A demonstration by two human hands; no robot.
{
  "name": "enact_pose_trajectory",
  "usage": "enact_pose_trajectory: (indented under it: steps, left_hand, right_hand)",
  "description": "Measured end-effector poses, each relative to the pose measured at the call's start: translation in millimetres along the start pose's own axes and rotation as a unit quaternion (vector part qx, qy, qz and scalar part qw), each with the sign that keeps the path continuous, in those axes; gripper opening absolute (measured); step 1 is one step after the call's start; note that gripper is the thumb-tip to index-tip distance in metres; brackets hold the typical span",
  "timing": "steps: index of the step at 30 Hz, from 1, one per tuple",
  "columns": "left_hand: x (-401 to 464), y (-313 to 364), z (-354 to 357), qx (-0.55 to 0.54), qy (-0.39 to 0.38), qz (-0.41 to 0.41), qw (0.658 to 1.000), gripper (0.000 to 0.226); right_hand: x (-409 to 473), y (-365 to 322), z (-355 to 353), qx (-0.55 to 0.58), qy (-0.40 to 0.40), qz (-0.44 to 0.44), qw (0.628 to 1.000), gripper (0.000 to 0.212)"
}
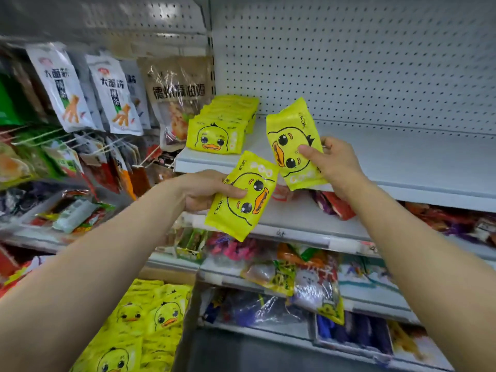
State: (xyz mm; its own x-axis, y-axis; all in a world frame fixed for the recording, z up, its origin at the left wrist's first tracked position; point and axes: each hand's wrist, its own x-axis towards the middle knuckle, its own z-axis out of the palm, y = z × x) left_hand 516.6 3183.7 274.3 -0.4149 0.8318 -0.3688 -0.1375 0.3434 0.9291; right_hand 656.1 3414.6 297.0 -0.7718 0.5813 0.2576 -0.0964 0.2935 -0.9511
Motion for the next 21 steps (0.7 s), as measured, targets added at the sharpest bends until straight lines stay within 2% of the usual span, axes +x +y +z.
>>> enact_pose_trajectory:
  steps: [3,7,13,16,19,21]
  left_hand:
    - [19.3,37.8,4.4,0.053,-0.004,-0.005,0.999,0.042]
    - [51.9,82.7,11.4,0.118,0.014,0.007,0.993,0.018]
    - [115.5,134.9,6.3,0.267,0.040,0.027,0.963,0.015]
    - [149.0,162.3,-2.7,0.322,0.047,0.041,0.945,0.024]
    - [190.2,183.2,-16.2,0.370,0.059,0.063,0.925,0.052]
    - [219.0,192.6,-26.6,0.388,0.063,0.064,0.917,0.054]
  right_hand:
    - [17.0,-9.2,-24.7,0.001,0.014,-0.008,1.000,0.019]
    - [46.6,-17.6,-55.4,-0.004,0.028,-0.021,0.999,0.012]
    - [108.0,-17.1,-87.1,-0.068,0.080,-0.065,0.992,0.009]
    - [137.0,-15.6,-94.5,-0.095,0.097,-0.068,0.988,0.009]
    - [163.0,-12.8,-97.4,-0.110,0.112,-0.070,0.985,0.014]
    - [178.1,-9.3,-98.1,-0.116,0.115,-0.069,0.984,0.015]
